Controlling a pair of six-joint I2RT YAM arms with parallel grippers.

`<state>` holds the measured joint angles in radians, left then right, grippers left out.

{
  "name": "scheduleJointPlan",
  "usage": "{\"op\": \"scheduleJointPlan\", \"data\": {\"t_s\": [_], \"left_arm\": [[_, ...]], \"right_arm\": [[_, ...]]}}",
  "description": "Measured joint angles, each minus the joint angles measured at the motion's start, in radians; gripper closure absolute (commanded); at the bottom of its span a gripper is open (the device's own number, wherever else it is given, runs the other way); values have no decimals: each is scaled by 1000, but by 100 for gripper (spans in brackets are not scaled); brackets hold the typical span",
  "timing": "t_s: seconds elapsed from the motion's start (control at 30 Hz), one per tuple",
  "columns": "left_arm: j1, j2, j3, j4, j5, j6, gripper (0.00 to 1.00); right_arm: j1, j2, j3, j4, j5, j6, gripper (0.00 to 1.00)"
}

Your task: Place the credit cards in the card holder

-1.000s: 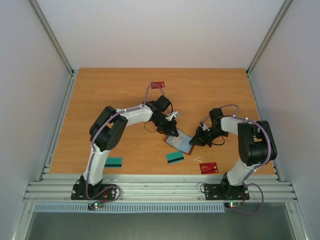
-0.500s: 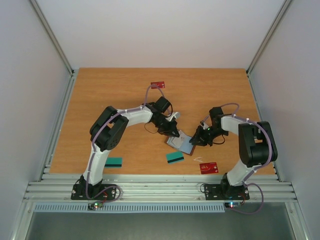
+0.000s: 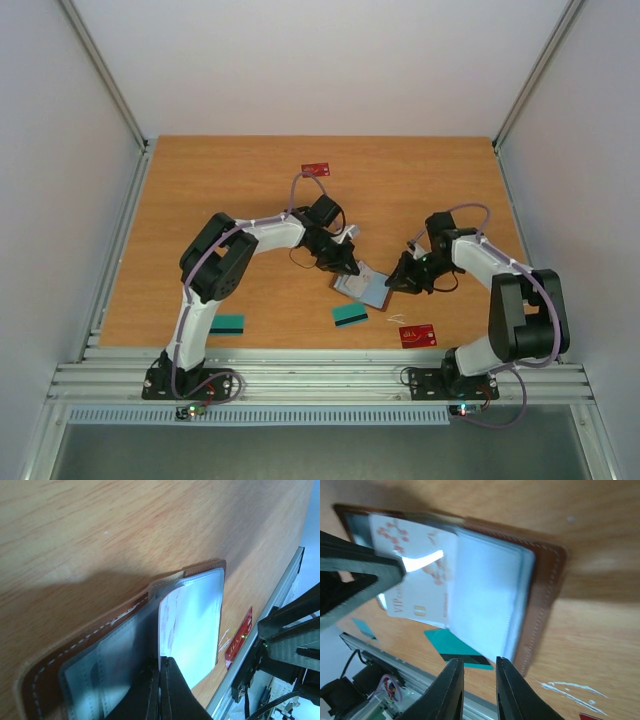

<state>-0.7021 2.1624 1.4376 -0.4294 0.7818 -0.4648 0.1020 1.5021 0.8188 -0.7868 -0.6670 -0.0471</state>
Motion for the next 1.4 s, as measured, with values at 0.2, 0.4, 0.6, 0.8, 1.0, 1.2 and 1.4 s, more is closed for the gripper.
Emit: {"op": "scheduleJointPlan", "data": {"t_s": [0.2, 0.4, 0.6, 0.8, 1.0, 1.2, 1.4], "left_arm": [[0, 0, -11, 17, 0, -18, 100], [0, 0, -16, 26, 1, -26, 100], [0, 0, -19, 42, 1, -38, 100], [0, 0, -30, 72, 3, -66, 100], [-5, 0, -34, 94, 5, -80, 100], [-20, 0, -34, 98, 2, -78, 100], [-26, 0, -34, 96, -4, -61, 100]], "right_arm": [[0, 25, -77, 11, 16, 8, 85], [0, 107, -85, 43, 27, 14, 90], [-1, 134, -84, 49, -2, 20, 93], [-1, 153, -85, 58, -35, 20, 93], [-1, 166, -82, 61, -55, 19, 94], [-1, 174, -72, 53, -55, 13, 94], [-1, 180, -65, 46, -53, 3, 94]]}}
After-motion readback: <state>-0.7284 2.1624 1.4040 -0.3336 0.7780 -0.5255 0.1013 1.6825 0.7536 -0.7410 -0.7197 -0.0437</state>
